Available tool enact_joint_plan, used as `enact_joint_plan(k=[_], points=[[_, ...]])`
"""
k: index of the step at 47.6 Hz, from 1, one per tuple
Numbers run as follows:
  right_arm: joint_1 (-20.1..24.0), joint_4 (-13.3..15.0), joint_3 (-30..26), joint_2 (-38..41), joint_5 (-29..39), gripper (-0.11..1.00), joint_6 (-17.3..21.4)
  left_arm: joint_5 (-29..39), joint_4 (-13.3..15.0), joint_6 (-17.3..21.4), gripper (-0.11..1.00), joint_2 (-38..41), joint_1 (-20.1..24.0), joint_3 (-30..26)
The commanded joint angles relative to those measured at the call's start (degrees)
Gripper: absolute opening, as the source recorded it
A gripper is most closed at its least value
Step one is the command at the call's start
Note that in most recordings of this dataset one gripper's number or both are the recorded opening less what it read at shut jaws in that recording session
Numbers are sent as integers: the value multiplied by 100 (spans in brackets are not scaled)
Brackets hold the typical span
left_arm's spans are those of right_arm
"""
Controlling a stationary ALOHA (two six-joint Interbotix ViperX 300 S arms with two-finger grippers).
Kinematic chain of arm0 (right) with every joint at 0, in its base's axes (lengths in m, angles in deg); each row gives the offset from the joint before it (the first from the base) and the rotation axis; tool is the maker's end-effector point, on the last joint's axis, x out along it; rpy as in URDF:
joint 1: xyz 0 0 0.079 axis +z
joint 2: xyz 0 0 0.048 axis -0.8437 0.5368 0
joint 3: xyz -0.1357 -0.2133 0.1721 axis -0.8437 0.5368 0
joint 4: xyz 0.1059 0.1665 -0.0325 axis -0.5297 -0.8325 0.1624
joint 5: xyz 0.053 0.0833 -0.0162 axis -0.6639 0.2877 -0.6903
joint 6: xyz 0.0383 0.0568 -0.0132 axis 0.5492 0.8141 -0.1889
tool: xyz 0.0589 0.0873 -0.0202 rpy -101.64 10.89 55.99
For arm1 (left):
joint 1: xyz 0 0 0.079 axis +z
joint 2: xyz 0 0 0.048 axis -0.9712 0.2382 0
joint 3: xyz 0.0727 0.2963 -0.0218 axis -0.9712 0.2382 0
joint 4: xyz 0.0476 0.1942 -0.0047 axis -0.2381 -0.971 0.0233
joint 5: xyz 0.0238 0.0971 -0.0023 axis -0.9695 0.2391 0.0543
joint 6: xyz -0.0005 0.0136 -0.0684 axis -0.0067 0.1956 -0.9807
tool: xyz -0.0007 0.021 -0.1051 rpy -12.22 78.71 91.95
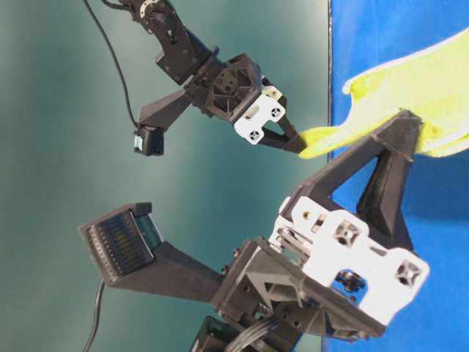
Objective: Fold the yellow towel.
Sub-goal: 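Lay the towel down lengthwise and open both grippers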
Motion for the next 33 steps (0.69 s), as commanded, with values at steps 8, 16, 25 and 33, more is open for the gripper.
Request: enact_joint_plan(k=[8, 16, 25, 33], points=[[62, 62, -79, -70, -53, 3, -79, 141, 0, 9, 2, -141, 9, -167], [62, 62, -79, -70, -105, 24, -79, 193, 0, 0, 25, -141, 18, -202], [62, 123, -62, -88, -132, 66, -79, 264, -9, 18, 79, -185, 26, -193], [62, 123, 62, -246, -123, 61, -70, 809, 0, 44, 80, -483, 70, -132]])
